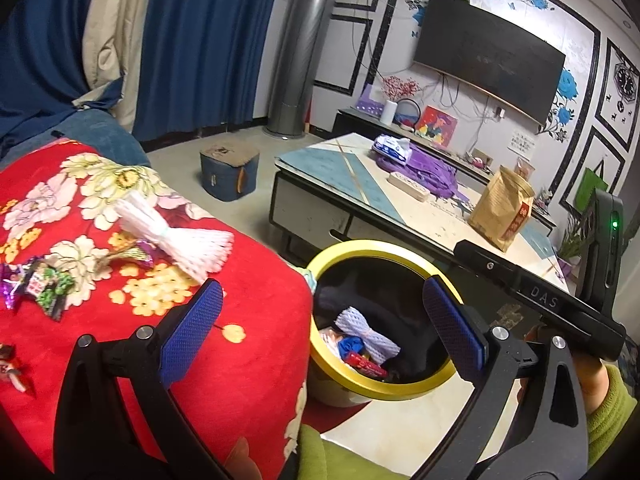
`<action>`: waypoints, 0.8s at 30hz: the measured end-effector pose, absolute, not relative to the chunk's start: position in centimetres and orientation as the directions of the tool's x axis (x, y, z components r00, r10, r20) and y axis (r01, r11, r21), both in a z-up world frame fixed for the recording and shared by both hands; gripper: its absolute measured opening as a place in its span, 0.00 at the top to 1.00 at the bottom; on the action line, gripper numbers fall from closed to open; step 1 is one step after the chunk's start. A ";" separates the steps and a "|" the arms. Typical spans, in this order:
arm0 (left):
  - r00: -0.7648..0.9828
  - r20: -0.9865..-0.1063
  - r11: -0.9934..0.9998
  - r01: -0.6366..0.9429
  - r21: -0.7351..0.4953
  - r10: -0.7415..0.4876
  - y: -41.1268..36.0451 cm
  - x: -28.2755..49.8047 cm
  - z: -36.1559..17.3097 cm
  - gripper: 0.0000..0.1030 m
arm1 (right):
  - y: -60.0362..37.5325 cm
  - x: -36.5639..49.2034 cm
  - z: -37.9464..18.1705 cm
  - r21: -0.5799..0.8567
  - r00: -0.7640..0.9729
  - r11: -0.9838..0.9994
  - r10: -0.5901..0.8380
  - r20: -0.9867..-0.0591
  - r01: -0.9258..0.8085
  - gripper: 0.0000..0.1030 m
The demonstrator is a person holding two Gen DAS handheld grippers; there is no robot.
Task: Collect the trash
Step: 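Move both open tools back over the bed toward the remaining wrappers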
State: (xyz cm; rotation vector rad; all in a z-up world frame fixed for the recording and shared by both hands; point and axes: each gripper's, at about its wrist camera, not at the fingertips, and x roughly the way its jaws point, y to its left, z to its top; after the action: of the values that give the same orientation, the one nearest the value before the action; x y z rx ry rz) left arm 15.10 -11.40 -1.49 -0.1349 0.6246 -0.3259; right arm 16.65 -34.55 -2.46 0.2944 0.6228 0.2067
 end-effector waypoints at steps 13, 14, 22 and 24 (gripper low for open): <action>0.807 -0.521 0.959 0.199 -0.204 -0.278 -8.6 13.7 -0.3 0.11 | -31.7 15.5 -1.3 0.309 0.784 0.935 0.323 -0.530 -0.176 0.34; 0.811 -0.518 0.960 0.192 -0.205 -0.273 -8.3 13.5 -0.2 0.11 | -31.3 15.4 -1.2 0.306 0.783 0.934 0.327 -0.528 -0.184 0.34; 0.835 -0.498 0.966 0.142 -0.217 -0.235 -5.6 12.4 0.4 0.11 | -28.8 14.6 -0.6 0.287 0.770 0.927 0.363 -0.525 -0.242 0.34; 0.840 -0.495 0.967 0.128 -0.220 -0.224 -4.9 12.2 0.6 0.11 | -28.1 14.5 -0.5 0.284 0.766 0.925 0.371 -0.524 -0.253 0.34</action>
State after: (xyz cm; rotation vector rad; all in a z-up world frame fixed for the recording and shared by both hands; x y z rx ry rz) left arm 12.22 -4.90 0.59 -0.1813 0.5435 -0.1872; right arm 14.50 -28.13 -0.46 0.2016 0.6097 0.3416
